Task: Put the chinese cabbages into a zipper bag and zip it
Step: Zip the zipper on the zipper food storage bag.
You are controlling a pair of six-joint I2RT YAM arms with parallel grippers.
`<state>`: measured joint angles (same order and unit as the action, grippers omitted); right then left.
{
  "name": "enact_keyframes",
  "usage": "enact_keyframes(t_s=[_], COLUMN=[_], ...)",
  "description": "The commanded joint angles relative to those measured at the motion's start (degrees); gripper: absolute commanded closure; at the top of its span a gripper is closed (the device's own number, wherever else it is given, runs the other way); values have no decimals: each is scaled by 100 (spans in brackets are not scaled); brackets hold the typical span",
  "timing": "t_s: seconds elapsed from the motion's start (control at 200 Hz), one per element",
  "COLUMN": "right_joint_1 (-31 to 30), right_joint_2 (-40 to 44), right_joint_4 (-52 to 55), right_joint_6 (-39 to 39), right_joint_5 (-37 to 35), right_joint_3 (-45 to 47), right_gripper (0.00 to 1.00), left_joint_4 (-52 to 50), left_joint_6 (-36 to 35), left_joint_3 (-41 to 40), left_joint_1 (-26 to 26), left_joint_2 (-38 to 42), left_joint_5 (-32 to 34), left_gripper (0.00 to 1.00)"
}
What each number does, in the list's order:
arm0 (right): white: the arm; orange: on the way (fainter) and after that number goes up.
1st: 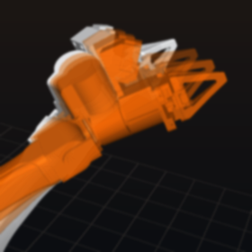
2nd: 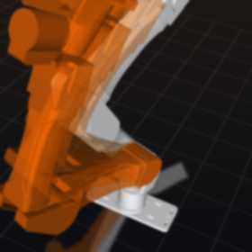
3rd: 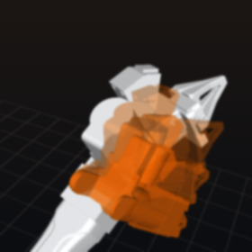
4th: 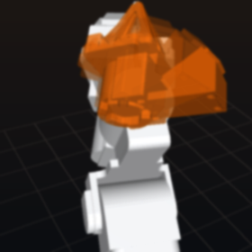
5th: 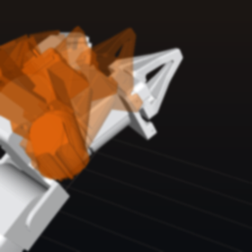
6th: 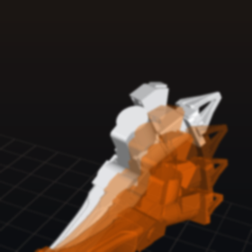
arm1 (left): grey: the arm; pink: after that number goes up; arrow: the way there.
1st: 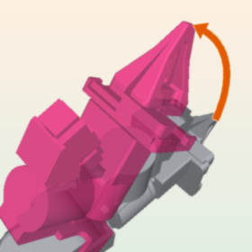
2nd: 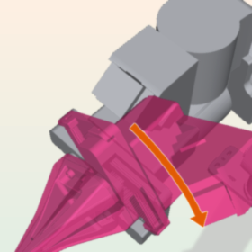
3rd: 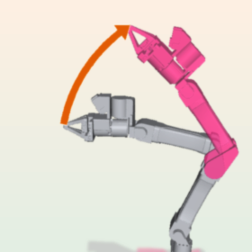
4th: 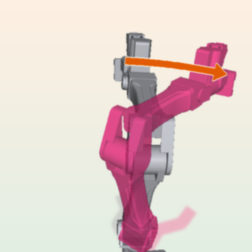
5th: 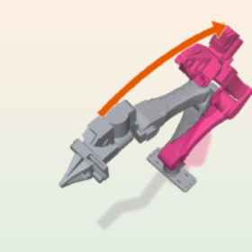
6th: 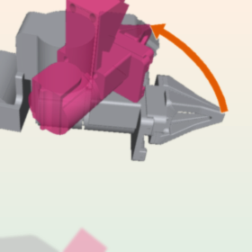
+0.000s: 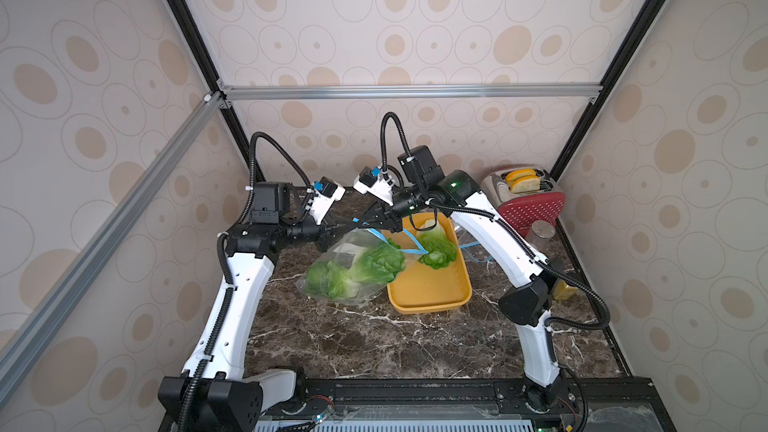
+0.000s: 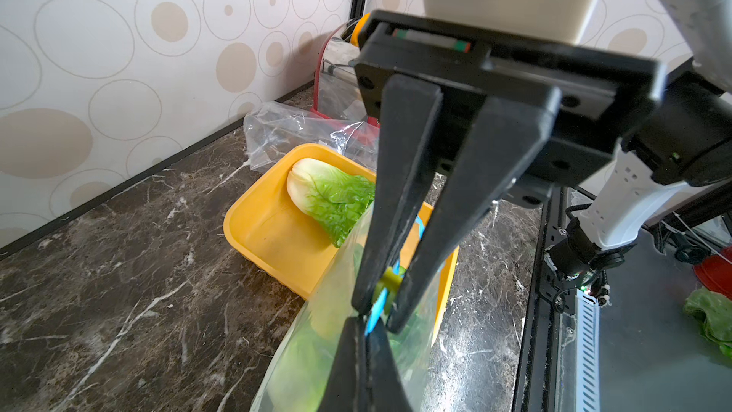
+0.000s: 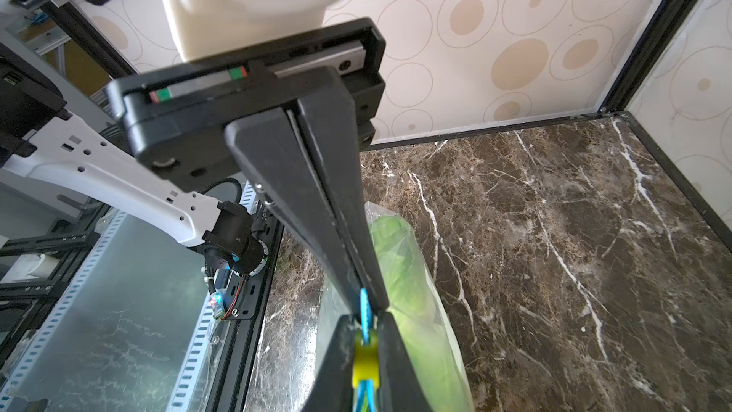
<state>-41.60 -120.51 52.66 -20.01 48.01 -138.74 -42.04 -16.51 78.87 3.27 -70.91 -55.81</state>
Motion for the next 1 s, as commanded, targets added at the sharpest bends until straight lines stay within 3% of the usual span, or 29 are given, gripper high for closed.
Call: enact_keyframes(t_s=[0.0,0.07,0.315,0.566,0.996], right_joint_1=[47,48,87,89,83], right_joint_2=[189,177,212,165,191], right_joint_4=[154,214,49,-6,6], right_joint_6=[-82,-115,9,76,76], right_joint_5=[29,14,177,322,382], right_joint_3=[119,119,114,40,5], right_gripper=[84,80,88,77,96], left_joint_4=[144,132,143,112,107], left_joint_6=[-20,-21,17,17,45], left_joint_3=[72,87,104,103,162], left_joint_1=[6,7,7,7,7], left_joint_2=[156,145,176,179,242], left_joint_5=[-28,-17,12,26,188], left_gripper=[100,100,100,100,100])
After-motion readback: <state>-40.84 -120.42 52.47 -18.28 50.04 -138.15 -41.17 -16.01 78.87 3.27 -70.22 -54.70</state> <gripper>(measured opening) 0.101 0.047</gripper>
